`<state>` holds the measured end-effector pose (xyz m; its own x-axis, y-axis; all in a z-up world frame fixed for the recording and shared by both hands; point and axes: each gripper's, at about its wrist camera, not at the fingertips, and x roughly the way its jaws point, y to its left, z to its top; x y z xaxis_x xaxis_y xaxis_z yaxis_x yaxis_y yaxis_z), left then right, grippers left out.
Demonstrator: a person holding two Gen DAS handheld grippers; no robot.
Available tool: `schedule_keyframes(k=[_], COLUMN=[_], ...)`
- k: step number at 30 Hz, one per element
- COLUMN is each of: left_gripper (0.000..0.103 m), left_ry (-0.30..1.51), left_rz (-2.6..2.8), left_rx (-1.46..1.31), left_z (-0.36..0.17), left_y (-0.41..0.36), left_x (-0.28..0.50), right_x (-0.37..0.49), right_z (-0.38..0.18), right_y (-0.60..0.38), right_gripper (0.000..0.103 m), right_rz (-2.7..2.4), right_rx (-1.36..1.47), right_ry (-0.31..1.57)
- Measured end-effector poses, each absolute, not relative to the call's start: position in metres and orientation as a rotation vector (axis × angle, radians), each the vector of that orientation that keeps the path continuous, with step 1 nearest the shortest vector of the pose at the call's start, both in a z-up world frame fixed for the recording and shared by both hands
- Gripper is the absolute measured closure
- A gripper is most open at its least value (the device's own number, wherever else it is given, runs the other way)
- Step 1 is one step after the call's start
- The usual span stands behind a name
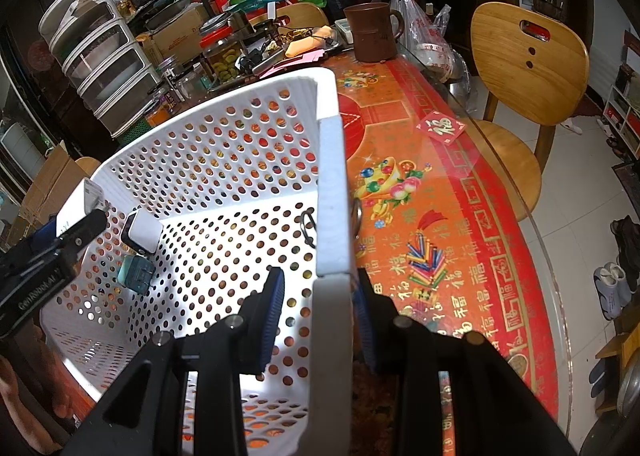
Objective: Organize rigid objects
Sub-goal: 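Carry the flat printed charger into the basket and open the left gripper, then grasp the small black toy car with the left gripper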
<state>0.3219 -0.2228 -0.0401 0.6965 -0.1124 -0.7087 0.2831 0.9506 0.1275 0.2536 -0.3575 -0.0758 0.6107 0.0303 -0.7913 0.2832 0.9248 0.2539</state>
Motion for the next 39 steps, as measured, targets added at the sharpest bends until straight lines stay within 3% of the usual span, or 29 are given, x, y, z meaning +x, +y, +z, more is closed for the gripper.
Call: schedule_keyframes(k=[10, 13, 15, 18, 23, 27, 33, 39], left_gripper=[0.030, 0.021, 0.008, 0.001, 0.001, 0.001, 0.001, 0.003], left_ry=[0.779, 0.739, 0.715, 0.668, 0.641, 0.628, 0.816, 0.961], left_rz=[-0.238, -0.237, -0.243, -0.244, -0.220, -0.136, -0.050, -0.064], left_rx=[0.237, 0.244, 0.237, 0.250, 0.224, 0.111, 0.005, -0.003], left_z=[-0.046, -0.038, -0.030, -0.016, 0.000, 0.009, -0.045, -0.111], left_y=[-0.227, -0.223, -0.219, -0.208, -0.158, -0.076, 0.007, 0.008], left_x=[0.322, 0.315, 0.310, 0.300, 0.284, 0.276, 0.319, 0.356], right_x=[0.253, 0.252, 0.252, 0.252, 0.251, 0.250, 0.251, 0.251], right_z=[-0.077, -0.078, -0.078, -0.079, -0.078, -0.078, -0.076, -0.076], right_y=[-0.355, -0.355, -0.355, -0.355, -0.359, -0.360, -0.361, -0.362], right_gripper=[0.070, 0.070, 0.070, 0.070, 0.070, 0.070, 0.070, 0.070], right_rz=[-0.151, -0.152, -0.151, -0.152, -0.148, -0.147, -0.149, -0.143], right_rx=[0.375, 0.374, 0.375, 0.372, 0.374, 0.373, 0.377, 0.373], right_ry=[0.910, 0.910, 0.910, 0.912, 0.916, 0.917, 0.915, 0.917])
